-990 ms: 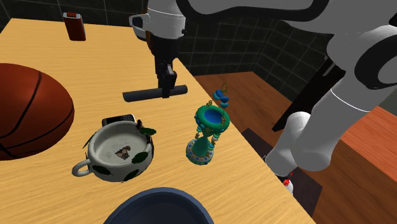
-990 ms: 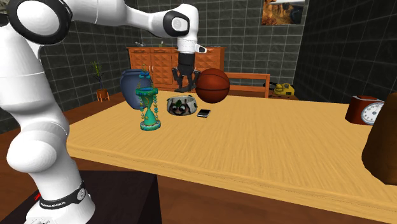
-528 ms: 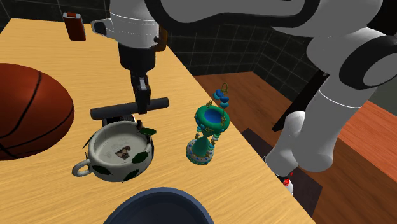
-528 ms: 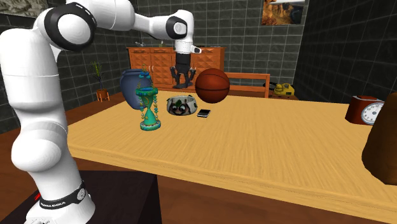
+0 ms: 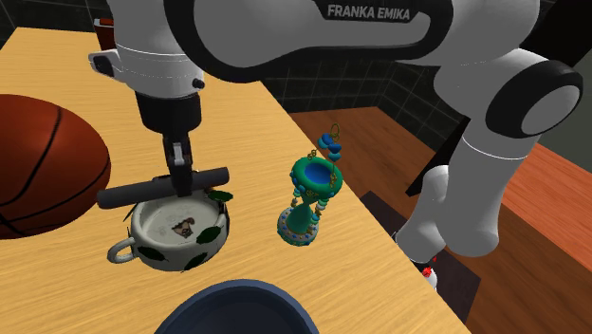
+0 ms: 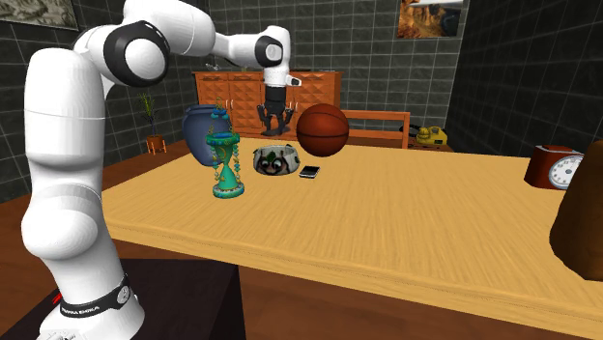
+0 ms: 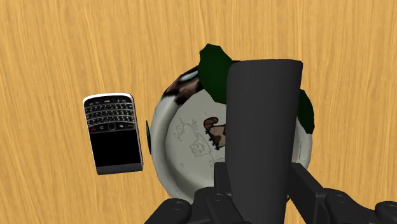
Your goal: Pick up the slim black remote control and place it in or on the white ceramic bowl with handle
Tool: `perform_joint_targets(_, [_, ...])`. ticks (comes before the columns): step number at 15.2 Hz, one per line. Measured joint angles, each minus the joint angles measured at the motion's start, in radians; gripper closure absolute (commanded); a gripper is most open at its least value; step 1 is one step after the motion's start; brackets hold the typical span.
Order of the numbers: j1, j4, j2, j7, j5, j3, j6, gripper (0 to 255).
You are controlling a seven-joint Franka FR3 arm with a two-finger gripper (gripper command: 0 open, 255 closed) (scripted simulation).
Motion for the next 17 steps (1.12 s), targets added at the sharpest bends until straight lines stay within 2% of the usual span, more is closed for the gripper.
perform_joint_targets(8, [-0.003,-0.1,0.004,-0.005,-0.001,-0.002,0.103,255])
perform_joint_targets(14, [-0.003,-0.112,0.0,-0.005,0.0,-0.002,0.112,255])
perform_joint_targets(15, [-0.003,-0.112,0.0,-0.005,0.0,-0.002,0.112,0])
perform_joint_targets(17, [-0.003,-0.112,0.0,-0.005,0.0,-0.002,0.112,0])
